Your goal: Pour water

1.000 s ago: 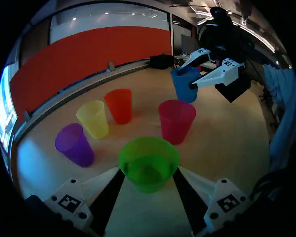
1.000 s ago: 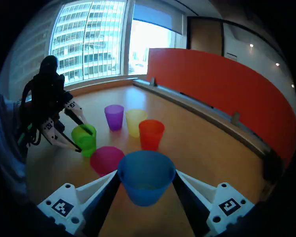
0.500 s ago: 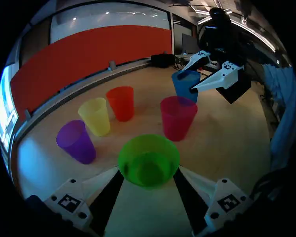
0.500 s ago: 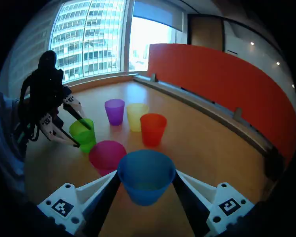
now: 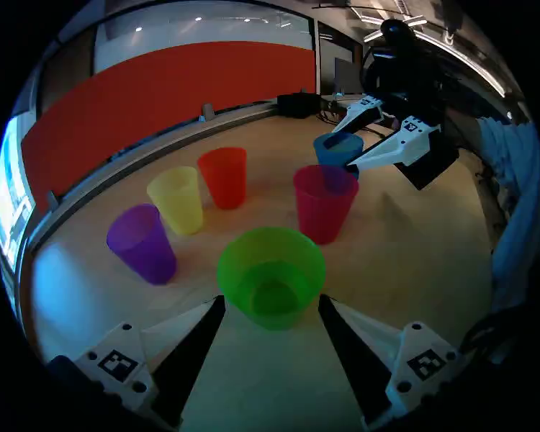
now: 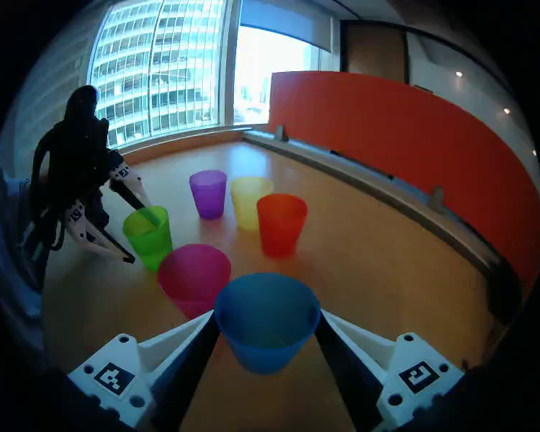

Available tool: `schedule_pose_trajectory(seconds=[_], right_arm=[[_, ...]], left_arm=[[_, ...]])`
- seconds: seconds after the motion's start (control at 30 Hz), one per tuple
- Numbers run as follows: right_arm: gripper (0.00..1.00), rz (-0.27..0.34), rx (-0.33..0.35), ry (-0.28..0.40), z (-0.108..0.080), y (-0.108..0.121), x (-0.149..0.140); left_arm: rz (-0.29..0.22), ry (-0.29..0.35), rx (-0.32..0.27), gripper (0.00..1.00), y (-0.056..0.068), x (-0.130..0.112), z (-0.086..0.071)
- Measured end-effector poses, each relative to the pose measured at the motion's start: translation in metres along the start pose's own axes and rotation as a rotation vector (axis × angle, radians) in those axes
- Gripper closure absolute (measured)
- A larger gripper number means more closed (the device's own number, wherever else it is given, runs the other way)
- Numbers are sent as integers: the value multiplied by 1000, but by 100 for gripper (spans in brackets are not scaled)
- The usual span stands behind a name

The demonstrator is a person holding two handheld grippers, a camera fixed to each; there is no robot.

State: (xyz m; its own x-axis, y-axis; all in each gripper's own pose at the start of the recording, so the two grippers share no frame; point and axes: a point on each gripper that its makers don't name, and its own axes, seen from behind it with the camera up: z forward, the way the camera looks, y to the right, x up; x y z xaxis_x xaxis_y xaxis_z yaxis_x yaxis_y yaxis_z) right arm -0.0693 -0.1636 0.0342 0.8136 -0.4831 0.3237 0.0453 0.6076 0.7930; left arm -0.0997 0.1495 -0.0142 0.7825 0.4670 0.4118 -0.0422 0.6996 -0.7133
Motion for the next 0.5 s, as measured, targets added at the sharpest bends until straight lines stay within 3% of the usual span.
schedule_pose_trajectory(seconds=[0.5], right_arm=[[8, 5, -9, -11, 5, -3, -13]], left_arm=[[-44, 36, 27, 3, -6, 0, -21]])
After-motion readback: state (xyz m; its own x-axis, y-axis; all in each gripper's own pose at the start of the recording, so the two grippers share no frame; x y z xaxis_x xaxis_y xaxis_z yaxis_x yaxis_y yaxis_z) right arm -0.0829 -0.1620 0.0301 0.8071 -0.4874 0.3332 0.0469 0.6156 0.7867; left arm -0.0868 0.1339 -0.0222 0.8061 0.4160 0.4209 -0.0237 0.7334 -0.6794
